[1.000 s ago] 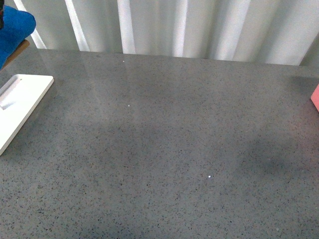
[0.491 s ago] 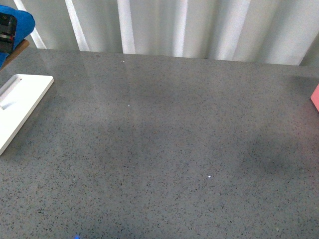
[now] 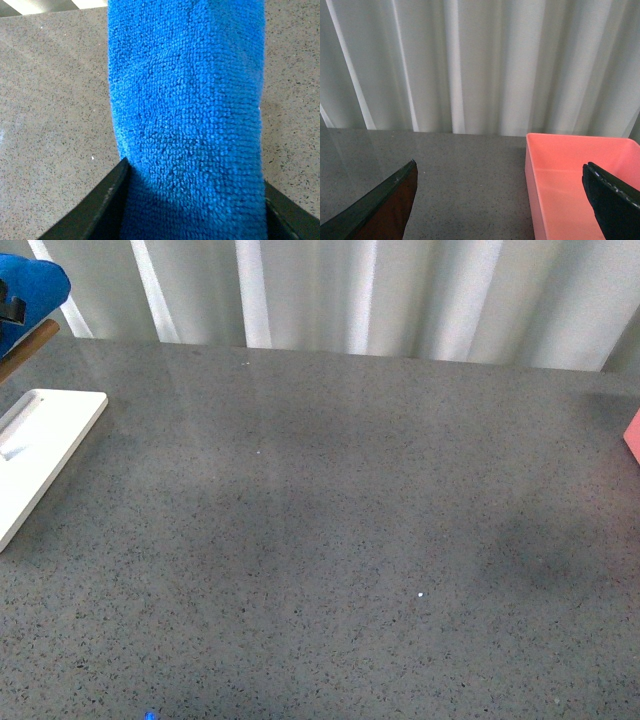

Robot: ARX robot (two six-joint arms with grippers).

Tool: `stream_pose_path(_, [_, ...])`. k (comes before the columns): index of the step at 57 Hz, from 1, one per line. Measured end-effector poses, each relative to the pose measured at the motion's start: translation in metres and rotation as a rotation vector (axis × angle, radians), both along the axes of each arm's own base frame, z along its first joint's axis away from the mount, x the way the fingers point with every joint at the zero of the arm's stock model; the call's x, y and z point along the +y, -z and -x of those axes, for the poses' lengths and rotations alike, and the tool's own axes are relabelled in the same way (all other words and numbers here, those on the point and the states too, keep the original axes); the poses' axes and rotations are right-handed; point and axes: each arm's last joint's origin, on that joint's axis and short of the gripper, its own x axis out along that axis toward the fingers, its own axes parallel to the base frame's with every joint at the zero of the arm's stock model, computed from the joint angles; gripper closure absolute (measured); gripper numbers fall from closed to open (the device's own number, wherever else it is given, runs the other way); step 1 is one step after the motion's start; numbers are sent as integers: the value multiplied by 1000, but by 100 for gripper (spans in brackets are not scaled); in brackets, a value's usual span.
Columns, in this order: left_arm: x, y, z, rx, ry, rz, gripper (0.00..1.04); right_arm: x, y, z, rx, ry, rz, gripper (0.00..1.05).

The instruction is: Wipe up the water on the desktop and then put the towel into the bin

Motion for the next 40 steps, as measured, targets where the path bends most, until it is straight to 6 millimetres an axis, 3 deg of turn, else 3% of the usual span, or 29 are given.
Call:
stream_pose_path(21, [-3, -13, 1, -48, 55, 39, 96, 0, 0, 0, 0, 0, 0, 7])
stream_pose_path(29, [-14, -30, 4, -100, 133, 103, 99, 0, 0, 0, 0, 0, 0, 7])
stream_pose_path(40, [-47, -84, 17, -274, 301, 291, 99, 0, 0, 0, 0, 0, 0, 7])
